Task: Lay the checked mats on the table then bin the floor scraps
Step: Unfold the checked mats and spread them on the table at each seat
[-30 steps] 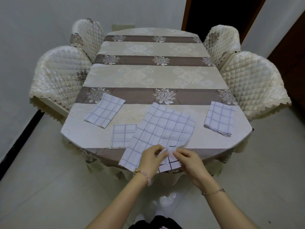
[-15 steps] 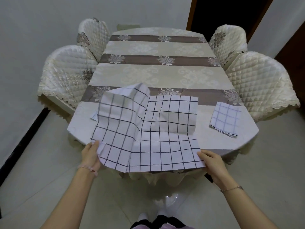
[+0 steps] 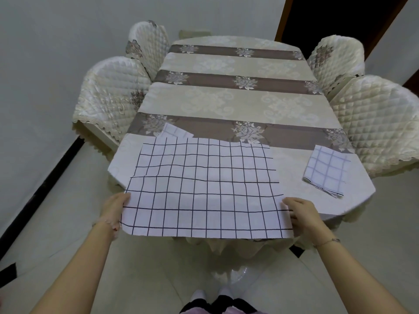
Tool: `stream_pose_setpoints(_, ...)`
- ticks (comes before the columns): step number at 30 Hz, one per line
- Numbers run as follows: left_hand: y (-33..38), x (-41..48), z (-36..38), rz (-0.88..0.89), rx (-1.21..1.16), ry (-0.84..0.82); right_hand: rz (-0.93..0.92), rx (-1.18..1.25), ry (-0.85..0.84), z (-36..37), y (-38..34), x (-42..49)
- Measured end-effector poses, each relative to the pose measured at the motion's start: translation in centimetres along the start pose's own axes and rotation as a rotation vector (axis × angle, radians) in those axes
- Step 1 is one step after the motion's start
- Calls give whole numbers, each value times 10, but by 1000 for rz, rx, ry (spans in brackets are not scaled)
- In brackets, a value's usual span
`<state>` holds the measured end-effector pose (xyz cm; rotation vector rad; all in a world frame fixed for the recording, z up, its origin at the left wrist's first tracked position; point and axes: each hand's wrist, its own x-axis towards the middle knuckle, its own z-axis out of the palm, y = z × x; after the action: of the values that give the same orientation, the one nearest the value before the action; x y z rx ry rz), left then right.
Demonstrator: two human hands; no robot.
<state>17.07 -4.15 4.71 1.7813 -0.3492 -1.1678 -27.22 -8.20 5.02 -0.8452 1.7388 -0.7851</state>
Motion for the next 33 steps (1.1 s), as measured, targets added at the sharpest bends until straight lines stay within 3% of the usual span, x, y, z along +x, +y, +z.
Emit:
stream_pose_setpoints(7, 14, -7, 14, 112, 177, 48, -12, -17, -15, 15, -17, 4)
stream_pose_setpoints(14, 37, -35, 32, 369, 301, 146, -109, 28, 93, -6, -24, -18)
stream_pose_setpoints(21, 65, -71, 59, 577, 201, -147, -226, 257, 315, -80, -14, -82)
stream_pose_setpoints(33, -4, -154, 204, 472, 386, -764, -15, 517, 835, -176, 147, -231)
